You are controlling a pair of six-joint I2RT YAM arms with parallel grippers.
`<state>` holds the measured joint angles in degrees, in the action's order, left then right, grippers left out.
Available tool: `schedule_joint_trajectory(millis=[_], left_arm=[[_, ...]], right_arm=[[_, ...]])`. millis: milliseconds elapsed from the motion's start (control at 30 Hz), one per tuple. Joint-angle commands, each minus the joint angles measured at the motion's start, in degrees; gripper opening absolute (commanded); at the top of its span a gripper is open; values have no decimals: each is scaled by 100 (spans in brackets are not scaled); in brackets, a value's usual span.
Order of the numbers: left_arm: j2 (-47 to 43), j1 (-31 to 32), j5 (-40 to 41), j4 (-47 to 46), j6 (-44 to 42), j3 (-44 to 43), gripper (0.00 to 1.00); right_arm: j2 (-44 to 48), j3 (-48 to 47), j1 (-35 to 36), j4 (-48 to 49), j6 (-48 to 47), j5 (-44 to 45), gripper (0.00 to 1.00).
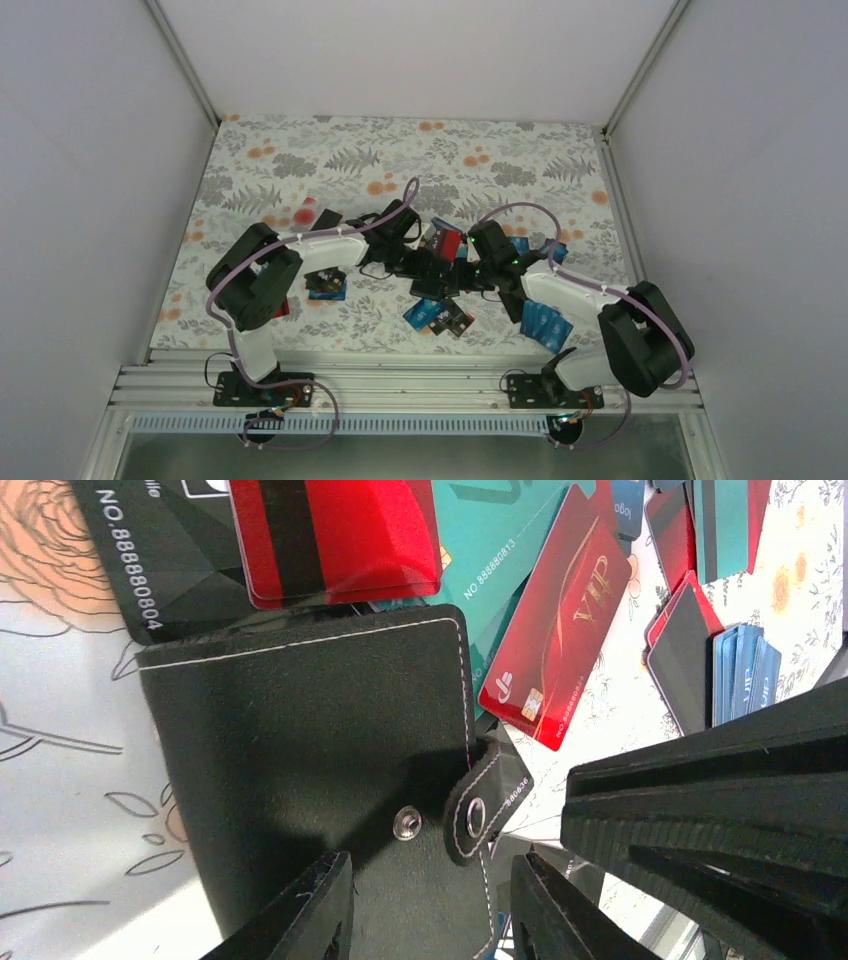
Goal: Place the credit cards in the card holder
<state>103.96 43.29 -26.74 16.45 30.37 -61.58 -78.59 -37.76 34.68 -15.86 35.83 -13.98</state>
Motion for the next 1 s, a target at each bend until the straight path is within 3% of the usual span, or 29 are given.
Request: schedule_joint_trajectory(millis=[0, 833, 967], left_arm=[[196, 21, -260, -224, -110, -197, 39], [546, 54, -428, -260, -137, -402, 14], [564, 65, -451, -274, -136, -427, 6]], right_arm=[[-127, 102, -76, 318, -70, -125, 8], [-254, 115, -119, 415, -85, -197, 4], [-246, 98, -126, 408, -96, -193, 4]])
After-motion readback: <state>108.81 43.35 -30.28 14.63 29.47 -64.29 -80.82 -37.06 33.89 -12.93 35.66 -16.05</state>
